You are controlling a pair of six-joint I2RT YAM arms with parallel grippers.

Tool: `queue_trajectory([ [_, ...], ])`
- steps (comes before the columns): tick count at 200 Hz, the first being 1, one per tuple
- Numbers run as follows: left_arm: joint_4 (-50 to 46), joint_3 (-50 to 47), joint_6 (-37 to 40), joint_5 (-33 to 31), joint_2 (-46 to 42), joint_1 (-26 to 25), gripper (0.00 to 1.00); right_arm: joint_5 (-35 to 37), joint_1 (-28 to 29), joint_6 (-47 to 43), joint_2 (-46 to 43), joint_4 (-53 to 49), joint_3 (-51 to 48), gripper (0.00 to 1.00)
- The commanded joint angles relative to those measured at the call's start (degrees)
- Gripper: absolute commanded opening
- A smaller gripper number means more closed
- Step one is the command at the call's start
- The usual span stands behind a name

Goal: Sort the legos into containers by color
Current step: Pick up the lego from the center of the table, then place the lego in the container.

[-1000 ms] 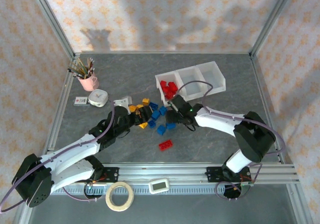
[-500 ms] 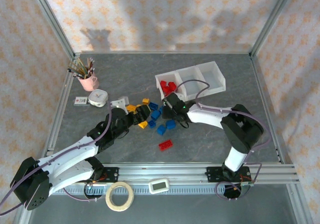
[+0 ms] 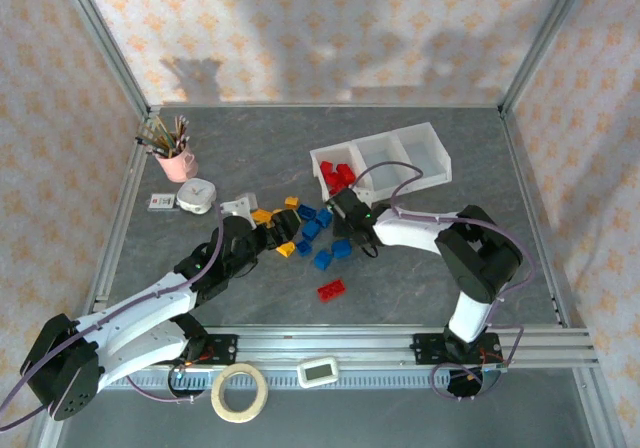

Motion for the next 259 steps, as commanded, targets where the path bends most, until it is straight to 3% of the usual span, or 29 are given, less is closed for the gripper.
queue_trajectory([
  [1,0.54,-0.26,0.26,-1.23,-0.67,-0.38,0.99,0.97,-0.23,0.84,-1.18,-0.40,-0.52,0.62],
  [82,-0.46,0.35,0.84,-1.40,-1.42,-0.36,0.99,1.05,-0.25,-0.23,-5.02,0.07,-1.29,0.45],
  [141,-1.65,3.64,3.49,-2.06,-0.09,-0.27,0.99,2.43,-2.79,-4.71,-9.22,-3.15,4.48,0.43],
  [259,-2.13,9.76,8.12,1.58,4.05,6.90,0.99,1.91,-8.84,-11.28,13.33,-6.46,32.73,0.49],
])
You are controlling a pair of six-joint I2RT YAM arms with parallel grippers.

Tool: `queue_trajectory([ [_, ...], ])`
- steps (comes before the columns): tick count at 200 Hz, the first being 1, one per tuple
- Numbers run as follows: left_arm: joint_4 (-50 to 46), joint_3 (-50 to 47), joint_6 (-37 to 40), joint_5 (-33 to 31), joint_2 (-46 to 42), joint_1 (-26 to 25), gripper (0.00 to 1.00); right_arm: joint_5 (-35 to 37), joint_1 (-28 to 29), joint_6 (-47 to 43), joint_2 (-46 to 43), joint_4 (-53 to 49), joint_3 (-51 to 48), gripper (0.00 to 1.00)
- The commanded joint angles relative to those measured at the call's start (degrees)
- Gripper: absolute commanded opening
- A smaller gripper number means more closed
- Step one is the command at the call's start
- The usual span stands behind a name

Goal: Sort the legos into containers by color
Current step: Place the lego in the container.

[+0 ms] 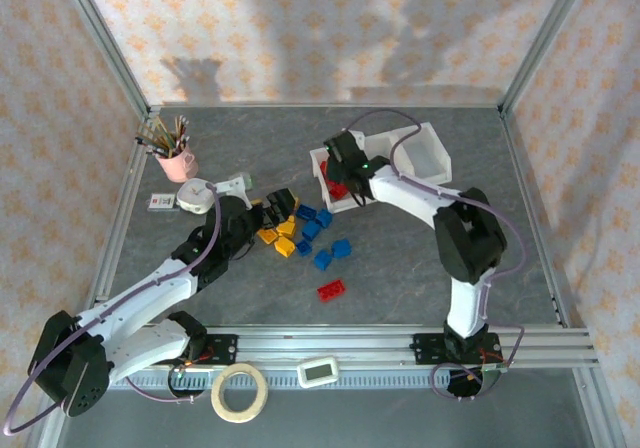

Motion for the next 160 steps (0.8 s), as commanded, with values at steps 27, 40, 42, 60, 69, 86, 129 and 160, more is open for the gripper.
queue_trajectory([
  [27,-0.92,2.26,2.41,1.73,0.59,1.30,0.99,1.68,-2.09,-1.80,6.08,-3.13,8.19,0.55],
  [40,-1.13,2.38,2.59,1.97,0.77,1.54,0.99,1.41,-2.13,-1.99,6.22,-3.38,8.80,0.61],
  [42,-1.20,2.49,2.60,2.00,0.78,1.59,0.99,1.37,-2.13,-2.05,6.17,-3.31,8.80,0.61],
  [60,-1.17,2.94,2.95,2.31,1.11,1.61,0.99,0.36,-2.16,-2.16,5.18,-3.14,8.81,0.63],
  [69,-1.17,3.13,3.04,2.47,1.29,1.71,0.99,0.04,-2.14,-2.21,4.42,-3.04,8.65,0.64],
  [86,-1.20,3.63,2.95,2.85,1.72,1.71,0.99,-1.07,-2.13,-2.51,2.83,-3.25,8.01,0.65],
  [129,-1.51,3.66,2.78,5.35,1.66,1.61,0.99,-3.82,-1.17,-3.03,-5.02,-1.61,-0.25,0.70],
  [160,-3.09,2.51,2.34,7.08,0.49,1.57,0.99,-4.21,0.44,-3.65,-11.64,-2.06,-7.45,0.73],
])
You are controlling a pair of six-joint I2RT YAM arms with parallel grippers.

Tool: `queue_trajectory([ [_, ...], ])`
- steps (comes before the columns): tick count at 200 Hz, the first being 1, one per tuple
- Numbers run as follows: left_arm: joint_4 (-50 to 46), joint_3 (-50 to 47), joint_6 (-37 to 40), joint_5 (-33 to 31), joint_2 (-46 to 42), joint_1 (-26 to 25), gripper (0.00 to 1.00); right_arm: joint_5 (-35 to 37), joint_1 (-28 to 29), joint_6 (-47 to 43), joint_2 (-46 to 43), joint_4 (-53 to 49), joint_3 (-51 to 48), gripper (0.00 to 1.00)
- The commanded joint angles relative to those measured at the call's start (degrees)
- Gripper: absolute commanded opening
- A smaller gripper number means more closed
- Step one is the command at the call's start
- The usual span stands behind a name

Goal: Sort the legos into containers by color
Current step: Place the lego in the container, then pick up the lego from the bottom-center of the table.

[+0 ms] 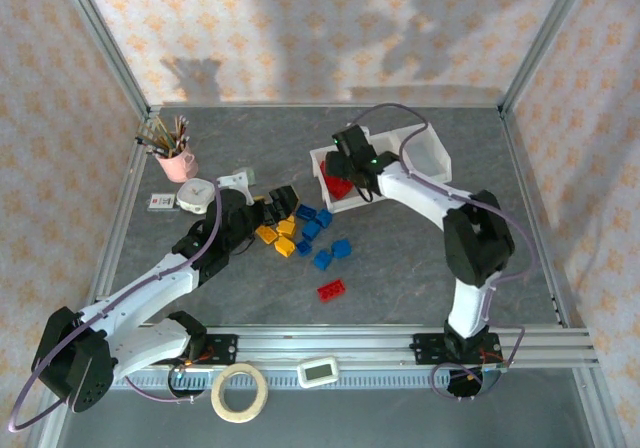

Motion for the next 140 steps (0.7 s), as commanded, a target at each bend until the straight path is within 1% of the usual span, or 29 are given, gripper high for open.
queue_trajectory([
  [1,-2.05,0.11,0.81,2.44,-1.27,0.39,0.99,-0.26,1.63,-1.17,-5.76,-0.60,-4.52,0.73],
  [22,-2.71,-1.19,0.04,3.00,-2.84,0.10,0.99,-0.49,3.28,-1.61,-10.21,-0.95,-9.84,0.75],
  [65,-2.67,-4.77,-2.87,1.14,-5.63,-2.02,0.99,-0.72,7.92,-0.85,-17.32,-2.77,-19.15,0.79],
  [114,-5.14,-7.61,-6.77,-3.26,-8.73,-6.85,0.99,-0.34,16.10,1.82,-24.37,-4.42,-28.25,0.85],
  [140,-8.04,-9.33,-8.58,-5.21,-11.66,-7.64,0.99,-0.11,20.82,4.80,-27.49,-4.48,-32.24,0.89],
])
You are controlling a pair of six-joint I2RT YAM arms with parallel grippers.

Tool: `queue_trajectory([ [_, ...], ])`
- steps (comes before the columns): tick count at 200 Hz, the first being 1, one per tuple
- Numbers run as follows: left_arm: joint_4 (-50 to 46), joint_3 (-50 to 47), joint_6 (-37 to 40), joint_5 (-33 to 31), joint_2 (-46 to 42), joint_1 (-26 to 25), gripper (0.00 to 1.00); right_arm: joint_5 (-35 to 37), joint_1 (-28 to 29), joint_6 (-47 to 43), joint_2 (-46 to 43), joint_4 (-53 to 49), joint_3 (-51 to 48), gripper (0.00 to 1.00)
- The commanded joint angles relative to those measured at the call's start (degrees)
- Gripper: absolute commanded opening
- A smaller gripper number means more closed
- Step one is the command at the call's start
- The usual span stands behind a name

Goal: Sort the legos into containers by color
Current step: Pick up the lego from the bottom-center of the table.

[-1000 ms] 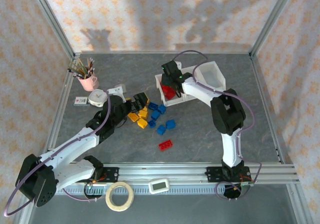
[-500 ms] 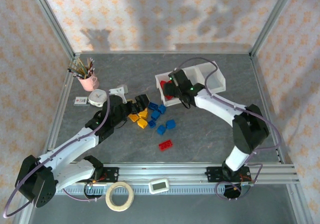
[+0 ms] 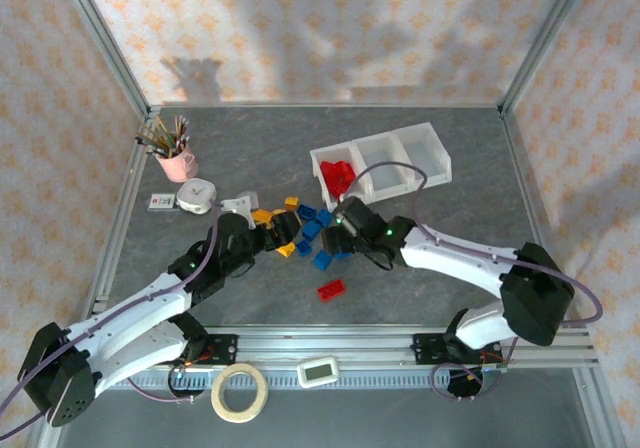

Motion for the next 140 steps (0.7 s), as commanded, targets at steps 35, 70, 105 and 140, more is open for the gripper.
queue_trajectory([
  [35,-8.55,-2.96,-4.22,-5.36,-6.95,-0.64,0.99,1.61,10.64,7.05,-3.89,0.28,-6.65,0.93],
  [70,-11.47,-3.98,-4.81,-5.90,-9.38,-0.61,0.99,2.16,15.81,9.63,-1.10,2.34,-8.11,0.95],
  [105,-13.41,-4.26,-4.76,-6.68,-10.37,-0.64,0.99,5.09,19.48,11.30,3.46,2.92,-6.76,0.95],
  [140,-13.13,-4.52,-4.76,-6.55,-10.62,-0.64,0.99,6.67,20.07,12.06,6.80,2.81,-5.82,0.94],
])
